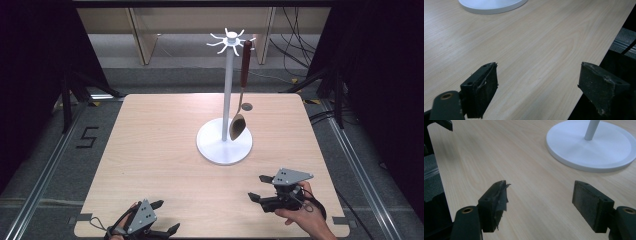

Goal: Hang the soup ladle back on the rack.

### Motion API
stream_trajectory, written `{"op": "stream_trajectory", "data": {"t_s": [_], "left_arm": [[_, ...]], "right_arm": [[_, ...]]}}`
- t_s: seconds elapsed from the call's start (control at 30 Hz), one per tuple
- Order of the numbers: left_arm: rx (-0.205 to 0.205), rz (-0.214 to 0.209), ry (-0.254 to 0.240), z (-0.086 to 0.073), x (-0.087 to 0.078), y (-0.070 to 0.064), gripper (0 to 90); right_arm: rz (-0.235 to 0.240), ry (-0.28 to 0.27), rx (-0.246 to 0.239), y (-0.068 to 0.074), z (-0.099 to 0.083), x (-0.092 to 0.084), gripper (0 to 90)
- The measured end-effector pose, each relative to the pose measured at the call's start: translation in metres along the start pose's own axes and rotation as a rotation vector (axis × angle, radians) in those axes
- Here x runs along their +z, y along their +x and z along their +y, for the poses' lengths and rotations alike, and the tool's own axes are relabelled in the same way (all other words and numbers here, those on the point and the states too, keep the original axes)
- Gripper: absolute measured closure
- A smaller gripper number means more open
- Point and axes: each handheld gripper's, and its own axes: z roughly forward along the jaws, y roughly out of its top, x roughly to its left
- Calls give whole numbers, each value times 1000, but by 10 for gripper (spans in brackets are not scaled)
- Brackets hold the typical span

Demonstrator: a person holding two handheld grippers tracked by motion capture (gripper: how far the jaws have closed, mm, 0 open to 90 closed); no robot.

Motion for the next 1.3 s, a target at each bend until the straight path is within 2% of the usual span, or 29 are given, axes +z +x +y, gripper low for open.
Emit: {"op": "stream_trajectory", "data": {"t_s": [0.1,0.13,0.27,0.3,0.33,0.37,0.4,0.43,0.5,0.53,0.57,0.6,0.63,0.7,0.73,0.77,0.8,0.83,0.87,0.93,0.97,1.1,1.17,1.3], "left_arm": [[-2,3,-4,0,0,0,149],[2,3,-8,0,1,0,150],[0,3,-6,0,0,0,149],[0,4,-7,0,1,-1,149],[8,5,0,0,0,0,149],[8,5,0,0,0,0,149],[8,5,0,0,0,0,149],[9,2,4,0,0,0,149],[8,5,0,0,0,0,149],[9,5,0,0,0,0,150],[8,3,3,0,0,0,149],[8,3,3,0,0,0,149],[9,3,3,0,0,0,149],[8,6,0,0,0,0,150],[9,4,3,0,0,0,149],[9,4,4,0,0,0,150],[9,4,3,0,0,0,149],[8,7,0,0,0,0,149],[8,7,-1,0,0,0,150],[8,7,0,0,0,0,149],[8,7,-1,0,0,0,149],[9,5,4,0,0,0,150],[8,5,4,0,0,0,149],[14,2,7,0,0,0,149]], "right_arm": [[-3,4,8,2,-3,0,288],[-13,-4,-8,1,-4,1,288],[-12,8,10,4,-9,0,287],[-13,8,-4,3,-10,0,288],[-34,13,-1,4,-12,-2,287],[-34,13,-1,4,-12,-2,287],[-39,19,41,7,-14,-3,288],[-34,7,16,4,-16,-3,288],[-27,10,-1,3,-17,-4,288],[-25,15,18,5,-18,-4,288],[-39,8,6,5,-19,-6,288],[-27,11,26,6,-20,-6,288],[-36,13,34,8,-21,-8,288],[-39,6,16,7,-23,-8,288],[-33,14,33,9,-24,-9,288],[-16,21,25,9,-25,-9,288],[-36,16,26,10,-26,-10,288],[-8,30,55,13,-27,-11,288],[-33,12,18,11,-28,-10,287],[-27,21,22,11,-29,-11,288],[-23,30,49,13,-29,-11,288],[-28,31,35,12,-30,-11,287],[-29,31,12,10,-30,-10,287],[-37,27,15,10,-31,-10,288]]}}
